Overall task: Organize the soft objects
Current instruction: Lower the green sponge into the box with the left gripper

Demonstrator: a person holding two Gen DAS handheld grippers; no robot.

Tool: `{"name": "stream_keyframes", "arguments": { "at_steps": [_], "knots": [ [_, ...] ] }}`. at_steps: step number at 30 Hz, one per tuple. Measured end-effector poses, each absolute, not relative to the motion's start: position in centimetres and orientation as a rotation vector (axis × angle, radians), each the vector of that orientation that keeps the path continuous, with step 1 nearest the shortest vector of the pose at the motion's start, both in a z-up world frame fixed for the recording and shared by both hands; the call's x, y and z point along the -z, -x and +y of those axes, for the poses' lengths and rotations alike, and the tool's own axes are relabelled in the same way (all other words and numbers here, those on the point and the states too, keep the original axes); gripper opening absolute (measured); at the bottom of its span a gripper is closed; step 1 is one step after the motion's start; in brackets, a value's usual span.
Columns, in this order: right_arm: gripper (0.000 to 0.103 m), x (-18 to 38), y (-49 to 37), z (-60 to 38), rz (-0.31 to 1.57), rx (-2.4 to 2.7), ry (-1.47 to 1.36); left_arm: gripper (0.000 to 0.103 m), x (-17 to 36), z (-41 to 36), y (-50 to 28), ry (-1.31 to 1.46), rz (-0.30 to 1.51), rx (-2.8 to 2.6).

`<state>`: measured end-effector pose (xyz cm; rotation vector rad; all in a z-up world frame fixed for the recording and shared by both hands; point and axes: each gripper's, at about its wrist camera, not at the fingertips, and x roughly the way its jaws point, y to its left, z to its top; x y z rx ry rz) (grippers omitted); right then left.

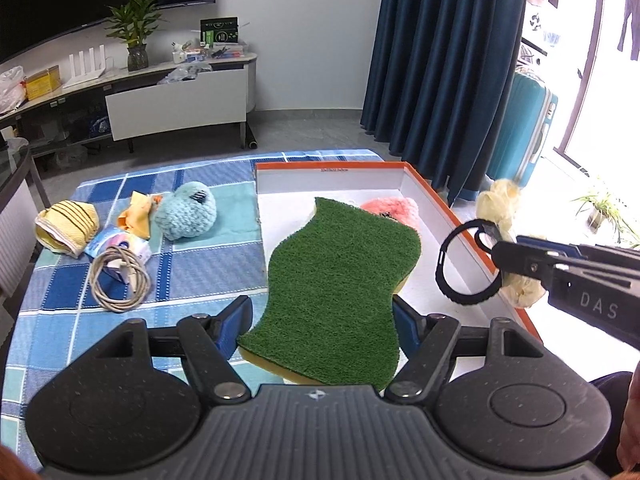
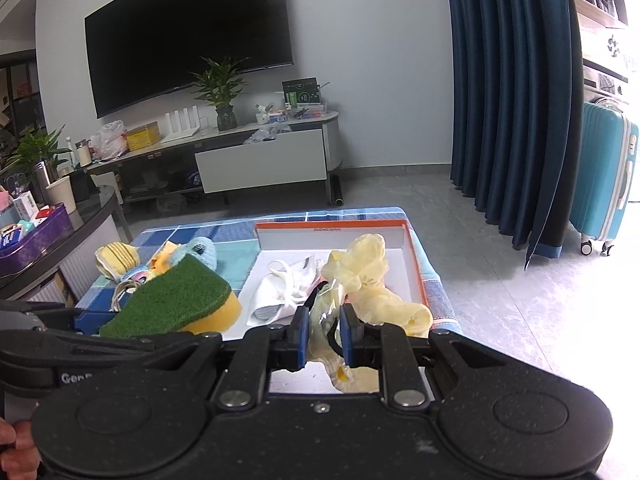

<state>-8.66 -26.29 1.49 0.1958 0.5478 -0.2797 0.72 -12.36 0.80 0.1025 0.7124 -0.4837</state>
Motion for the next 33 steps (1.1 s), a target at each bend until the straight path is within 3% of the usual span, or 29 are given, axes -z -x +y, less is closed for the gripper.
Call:
{"name": "stream_keyframes", "arguments": {
  "at_steps": [33],
  "knots": [
    [0.022, -1.1, 3.6, -31.1, 0.571, 0.293, -0.187, 0.074, 1.0, -17.0, -2.8, -0.141, 0.77, 0.566]
  ]
}}
